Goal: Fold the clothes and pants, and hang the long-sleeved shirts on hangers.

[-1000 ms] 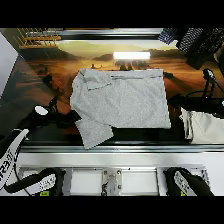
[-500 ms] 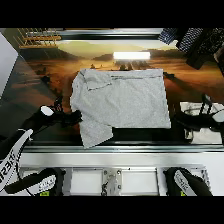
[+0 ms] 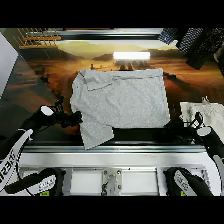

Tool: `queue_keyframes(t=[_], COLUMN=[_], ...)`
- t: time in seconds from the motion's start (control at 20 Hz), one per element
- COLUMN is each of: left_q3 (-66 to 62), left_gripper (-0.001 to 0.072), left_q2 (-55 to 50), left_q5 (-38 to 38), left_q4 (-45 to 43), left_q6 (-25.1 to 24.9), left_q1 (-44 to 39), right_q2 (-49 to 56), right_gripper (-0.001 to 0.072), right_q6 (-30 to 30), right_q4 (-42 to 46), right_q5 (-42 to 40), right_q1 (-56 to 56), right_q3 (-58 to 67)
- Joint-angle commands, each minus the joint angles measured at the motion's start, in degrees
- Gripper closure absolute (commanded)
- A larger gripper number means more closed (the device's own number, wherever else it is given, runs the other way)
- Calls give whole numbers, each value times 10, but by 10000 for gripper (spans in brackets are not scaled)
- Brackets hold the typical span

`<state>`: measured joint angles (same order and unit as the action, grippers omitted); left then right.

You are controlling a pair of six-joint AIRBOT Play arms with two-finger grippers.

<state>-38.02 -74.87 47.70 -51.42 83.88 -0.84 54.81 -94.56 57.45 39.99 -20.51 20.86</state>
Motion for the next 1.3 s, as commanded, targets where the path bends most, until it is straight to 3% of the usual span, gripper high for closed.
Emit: queue_keyframes(t=[0.0, 0.1, 0.15, 0.25, 0.3, 0.35, 0.4, 0.55, 0.75, 0.95, 1.25], left_q3=[-1, -1, -1, -1, -1, -1, -5, -82, -297, -499, -591], left_gripper=[702, 702, 701, 701, 701, 702, 702, 702, 702, 702, 701], left_q2=[0, 0, 0, 0, 0, 0, 0, 21, 127, 234, 391], left_q5=[-5, -8, -9, -8, -9, -10, -9, 26, 78, 89, 91], left_q4=[0, 0, 0, 0, 0, -1, -2, -44, -84, -90, -89], left_q6=[-1, -1, -1, -1, -1, -1, -2, -5, -5, -5, 1], left_q1=[0, 0, 0, 0, 1, 1, 1, 2, 11, 10, 10], right_q2=[21, 35, 41, 49, 52, 51, 51, 45, 12, -42, -175], right_gripper=[202, 242, 361, 415, 481, 656, 697, 698, 698, 698, 698], right_q6=[3, 3, 3, 3, 3, 11, 31, 87, 94, 115, 115], right_q4=[-15, -25, -25, -24, -24, -23, -23, 22, 169, 183, 184], right_q5=[-92, -121, -132, -143, -143, -141, -140, -85, 46, 72, 90], right_q1=[42, 71, 85, 101, 104, 104, 103, 102, 102, 103, 103], right_q3=[-10, -9, -9, -9, -8, -6, 1, 91, 362, 588, 648])
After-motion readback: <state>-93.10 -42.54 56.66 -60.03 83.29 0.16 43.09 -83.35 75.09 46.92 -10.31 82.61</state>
